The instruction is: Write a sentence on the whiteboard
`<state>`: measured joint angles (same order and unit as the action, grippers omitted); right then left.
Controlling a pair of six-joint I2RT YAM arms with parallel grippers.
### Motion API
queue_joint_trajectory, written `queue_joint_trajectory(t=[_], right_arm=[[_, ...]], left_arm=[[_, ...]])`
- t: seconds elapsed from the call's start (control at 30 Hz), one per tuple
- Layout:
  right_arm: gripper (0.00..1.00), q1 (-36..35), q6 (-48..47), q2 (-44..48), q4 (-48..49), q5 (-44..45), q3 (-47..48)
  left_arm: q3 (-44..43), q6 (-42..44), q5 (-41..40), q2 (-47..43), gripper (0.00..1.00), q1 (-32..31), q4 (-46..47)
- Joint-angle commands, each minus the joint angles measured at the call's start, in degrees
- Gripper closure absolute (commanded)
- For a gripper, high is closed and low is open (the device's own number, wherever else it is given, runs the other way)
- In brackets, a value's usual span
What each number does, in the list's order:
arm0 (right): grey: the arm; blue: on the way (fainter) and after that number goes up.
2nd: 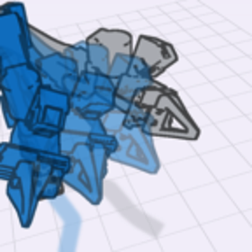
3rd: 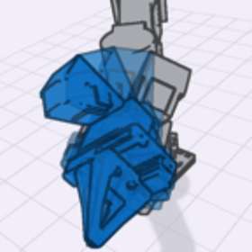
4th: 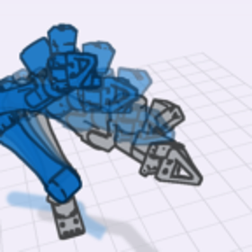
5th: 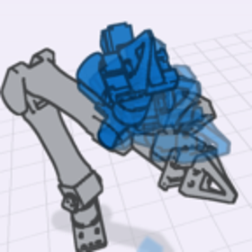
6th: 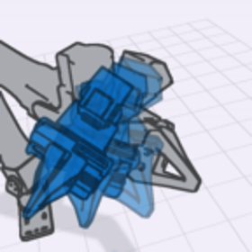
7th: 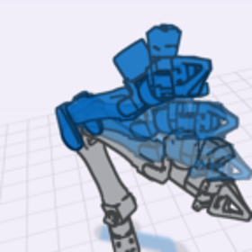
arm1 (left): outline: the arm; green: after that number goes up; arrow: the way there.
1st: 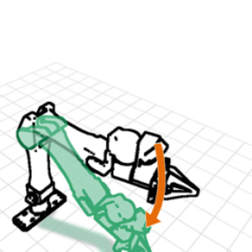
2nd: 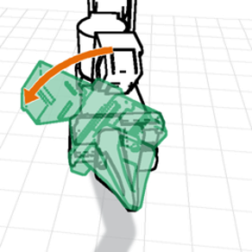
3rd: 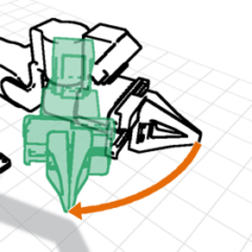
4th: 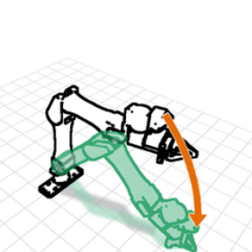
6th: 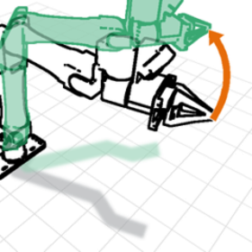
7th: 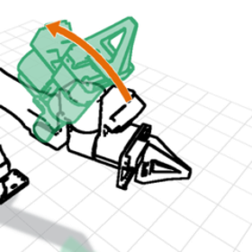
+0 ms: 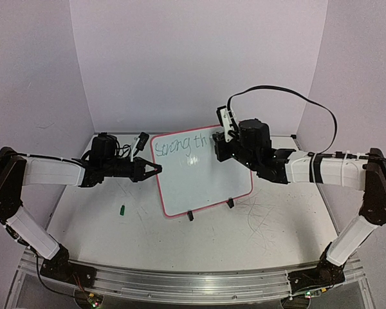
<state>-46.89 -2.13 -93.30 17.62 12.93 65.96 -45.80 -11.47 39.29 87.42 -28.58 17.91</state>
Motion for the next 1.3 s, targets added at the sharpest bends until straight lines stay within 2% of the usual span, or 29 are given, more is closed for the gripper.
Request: queue_joint_trajectory(t=[0.0, 0.5, 0.73, 1.27], right_arm=[[1.0, -0.15, -0.18, -0.47, 2.23, -0.75, 2.87], [1.0, -0.14, -0.21, -2.33, 2.33, -1.74, 4.35], [1.0, -0.13, 0.02, -2.16, 1.78, 1.15, 3.91], [1.0, -0.38, 2.72, -0.01, -1.1, 0.34, -0.69]], left_arm=[[-1.9, 6.1, -8.18, 0.89, 1.0, 0.53, -1.83], [-1.91, 6.2, -8.14, 0.88, 1.0, 0.48, -1.91], [-1.79, 6.2, -8.28, 0.76, 1.0, 0.5, -1.91], [-1.8, 6.29, -8.38, 0.7, 1.0, 0.47, -2.07]])
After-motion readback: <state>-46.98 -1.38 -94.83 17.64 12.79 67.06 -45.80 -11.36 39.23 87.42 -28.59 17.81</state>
